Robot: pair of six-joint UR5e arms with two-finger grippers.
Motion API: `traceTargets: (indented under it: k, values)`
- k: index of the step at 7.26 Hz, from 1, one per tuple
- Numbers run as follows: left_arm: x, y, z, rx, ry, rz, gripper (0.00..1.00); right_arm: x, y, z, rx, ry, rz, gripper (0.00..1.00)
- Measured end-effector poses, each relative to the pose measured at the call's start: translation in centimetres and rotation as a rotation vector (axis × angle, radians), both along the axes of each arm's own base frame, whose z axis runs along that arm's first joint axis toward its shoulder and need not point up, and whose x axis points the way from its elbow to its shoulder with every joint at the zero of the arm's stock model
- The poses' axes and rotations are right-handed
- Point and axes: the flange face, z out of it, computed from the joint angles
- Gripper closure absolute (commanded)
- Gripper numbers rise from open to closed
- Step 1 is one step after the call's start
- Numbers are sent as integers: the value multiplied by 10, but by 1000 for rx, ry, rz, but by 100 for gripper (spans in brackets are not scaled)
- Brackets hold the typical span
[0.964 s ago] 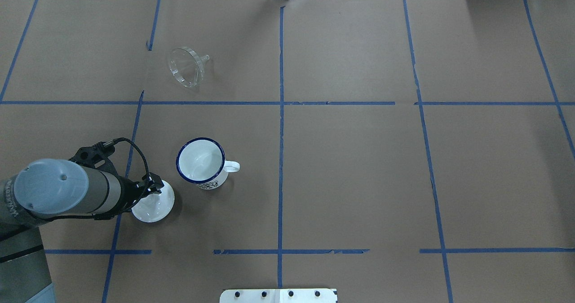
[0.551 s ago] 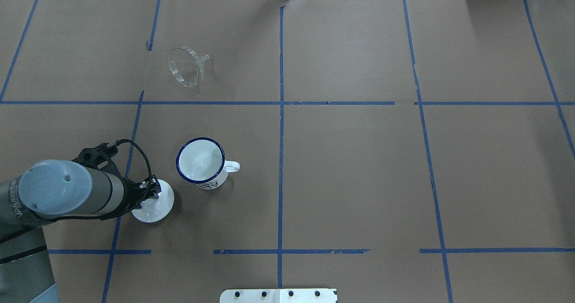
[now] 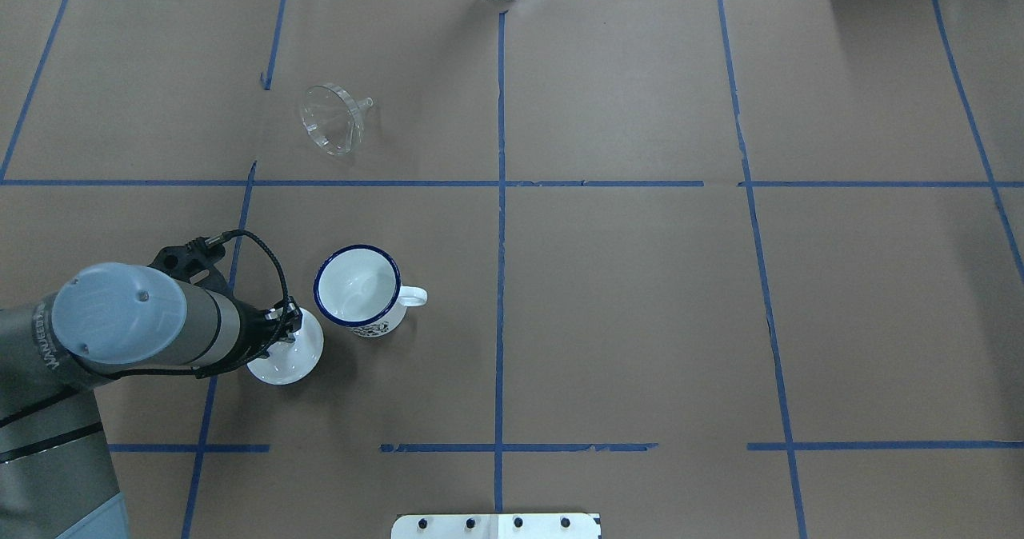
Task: Remove funnel from cup
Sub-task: 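Grasp the small white lidded cup with the left gripper and lift, then carry the white lidded cup over the mug and lower it onto the mug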
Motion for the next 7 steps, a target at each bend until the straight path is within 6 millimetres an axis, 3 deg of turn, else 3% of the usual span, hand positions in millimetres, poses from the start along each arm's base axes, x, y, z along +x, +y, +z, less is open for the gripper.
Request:
traceTargets:
  k: [4, 5, 7]
  values:
    - [-39, 13, -46, -16, -31, -11, 100, 0, 0, 0, 0, -1, 0, 0]
    - [-40, 13, -59, -14, -26, -11, 100, 0, 0, 0, 0, -1, 0, 0]
    - [-22, 3, -89, -8, -12, -12, 100, 0, 0, 0, 0, -1, 0, 0]
